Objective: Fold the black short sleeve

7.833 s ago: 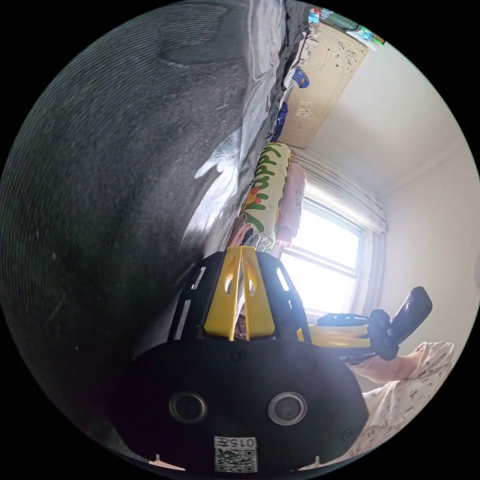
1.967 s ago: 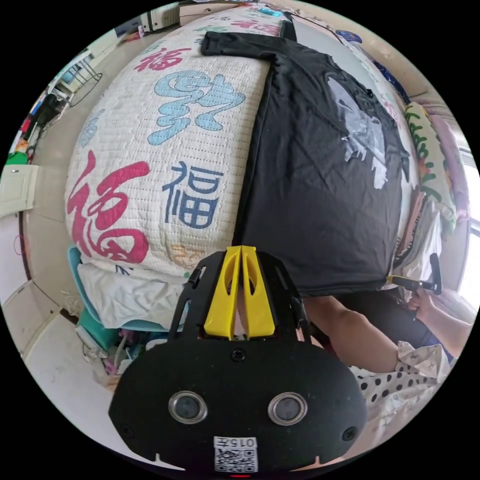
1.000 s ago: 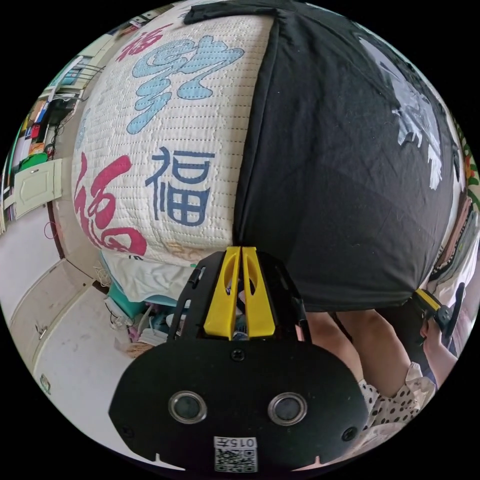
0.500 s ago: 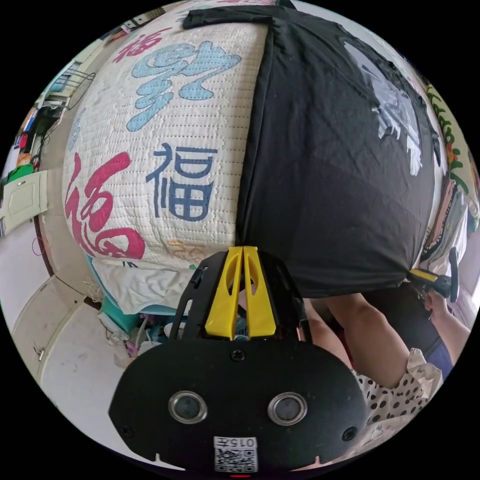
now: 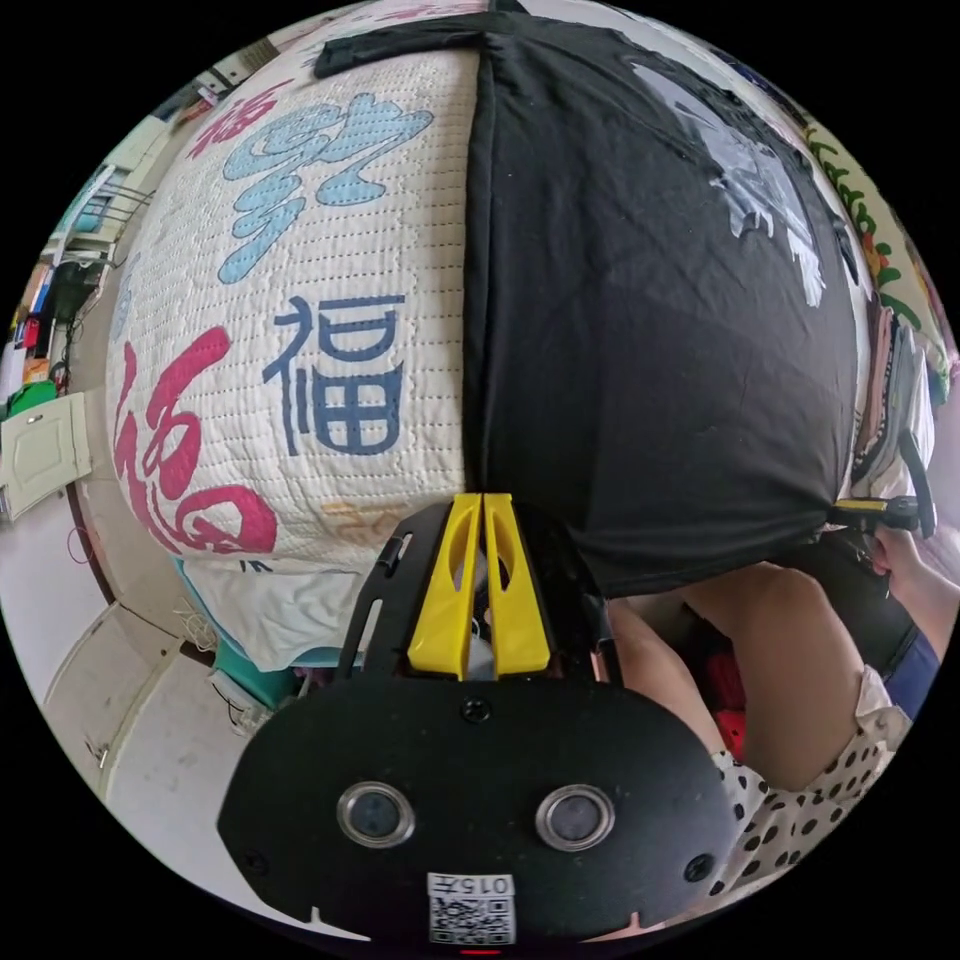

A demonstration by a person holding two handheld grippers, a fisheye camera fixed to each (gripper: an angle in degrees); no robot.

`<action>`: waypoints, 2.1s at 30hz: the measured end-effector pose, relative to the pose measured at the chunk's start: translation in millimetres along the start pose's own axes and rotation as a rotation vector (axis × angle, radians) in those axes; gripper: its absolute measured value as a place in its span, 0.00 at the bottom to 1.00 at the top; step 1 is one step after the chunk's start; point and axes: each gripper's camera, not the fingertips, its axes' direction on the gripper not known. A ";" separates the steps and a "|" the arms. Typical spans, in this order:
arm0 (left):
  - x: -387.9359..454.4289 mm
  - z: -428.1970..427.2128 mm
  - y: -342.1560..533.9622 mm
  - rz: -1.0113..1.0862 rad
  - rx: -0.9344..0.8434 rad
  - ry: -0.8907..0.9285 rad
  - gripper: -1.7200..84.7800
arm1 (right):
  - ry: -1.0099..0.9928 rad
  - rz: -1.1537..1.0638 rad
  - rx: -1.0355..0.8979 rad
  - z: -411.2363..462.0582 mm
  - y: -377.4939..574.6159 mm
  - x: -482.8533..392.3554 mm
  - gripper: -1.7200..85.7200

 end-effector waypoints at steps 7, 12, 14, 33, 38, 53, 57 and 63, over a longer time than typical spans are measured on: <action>-90.2 42.1 -32.7 -0.046 -0.035 -0.003 0.01 | -0.020 0.078 0.032 -33.1 31.7 -21.2 0.03; -141.0 81.5 -60.2 -0.045 -0.060 -0.038 0.01 | -0.024 0.060 0.052 -57.7 53.7 -35.6 0.03; -169.8 103.2 -68.9 -0.070 -0.042 -0.030 0.01 | -0.066 0.061 0.073 -70.8 67.4 -36.5 0.03; -331.4 245.8 -156.7 -0.133 -0.212 -0.330 0.11 | -0.519 0.099 0.243 -218.2 219.0 52.3 0.13; -302.0 238.2 -232.1 -0.063 -0.021 -0.240 0.10 | -0.650 0.032 0.461 -306.5 232.4 74.8 0.12; 19.5 259.5 -547.9 0.475 0.378 0.280 0.09 | -0.874 0.314 0.757 -491.2 149.3 146.4 0.11; 79.0 286.8 -603.0 0.435 0.345 0.318 0.09 | -0.905 0.351 0.722 -505.4 136.4 149.0 0.11; 166.1 333.1 -677.0 0.363 0.267 0.335 0.10 | -0.913 0.339 0.681 -530.1 119.5 141.0 0.09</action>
